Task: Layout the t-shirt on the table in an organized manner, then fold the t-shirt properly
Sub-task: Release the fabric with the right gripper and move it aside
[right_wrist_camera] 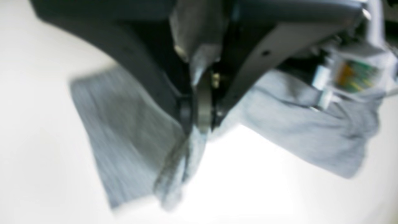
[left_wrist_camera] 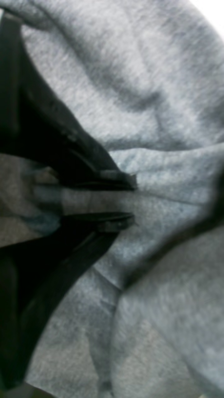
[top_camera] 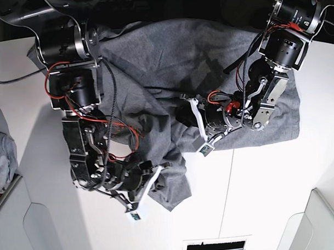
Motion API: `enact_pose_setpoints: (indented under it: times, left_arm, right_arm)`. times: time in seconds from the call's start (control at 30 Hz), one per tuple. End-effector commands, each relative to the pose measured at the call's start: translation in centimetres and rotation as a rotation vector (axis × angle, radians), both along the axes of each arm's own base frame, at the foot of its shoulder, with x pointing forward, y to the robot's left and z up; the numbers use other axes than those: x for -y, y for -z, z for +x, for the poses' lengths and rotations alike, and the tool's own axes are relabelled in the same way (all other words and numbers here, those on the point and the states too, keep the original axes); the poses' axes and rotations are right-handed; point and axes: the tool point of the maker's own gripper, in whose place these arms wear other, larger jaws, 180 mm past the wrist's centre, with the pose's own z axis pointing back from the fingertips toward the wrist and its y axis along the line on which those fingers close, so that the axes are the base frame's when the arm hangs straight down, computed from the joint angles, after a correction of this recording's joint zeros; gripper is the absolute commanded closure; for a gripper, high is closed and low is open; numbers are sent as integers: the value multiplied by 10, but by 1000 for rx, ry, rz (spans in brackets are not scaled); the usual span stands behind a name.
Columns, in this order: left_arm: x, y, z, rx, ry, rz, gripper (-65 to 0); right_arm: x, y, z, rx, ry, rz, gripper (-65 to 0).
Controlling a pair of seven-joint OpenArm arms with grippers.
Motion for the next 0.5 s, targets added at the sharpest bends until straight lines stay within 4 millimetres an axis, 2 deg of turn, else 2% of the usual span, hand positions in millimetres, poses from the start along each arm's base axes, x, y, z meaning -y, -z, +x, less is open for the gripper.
enact_pose_setpoints:
  times: [0.0, 0.23, 0.33, 0.37, 0.43, 0.47]
  left_arm:
    - [-1, -12, 12, 38, -2, -10, -153]
    - [0, -12, 12, 39, -3, -11, -153]
    - [0, -12, 12, 38, -3, -13, -153]
    - [1, -12, 12, 37, -4, -17, -153]
    - [1, -13, 12, 37, -6, -23, -153]
    - [2, -13, 12, 36, -5, -23, -153]
  right_arm:
    - [18, -23, 17, 71, 42, 20, 0]
    - [126, -14, 8, 94, 256, -3, 0]
    - [161, -1, -4, 65, 324, -16, 0]
    - [171, 4, -8, 55, 343, -22, -43]
    - [189, 15, -19, 25, 385, -34, -247]
    - [196, 19, -24, 13, 406, -34, -321]
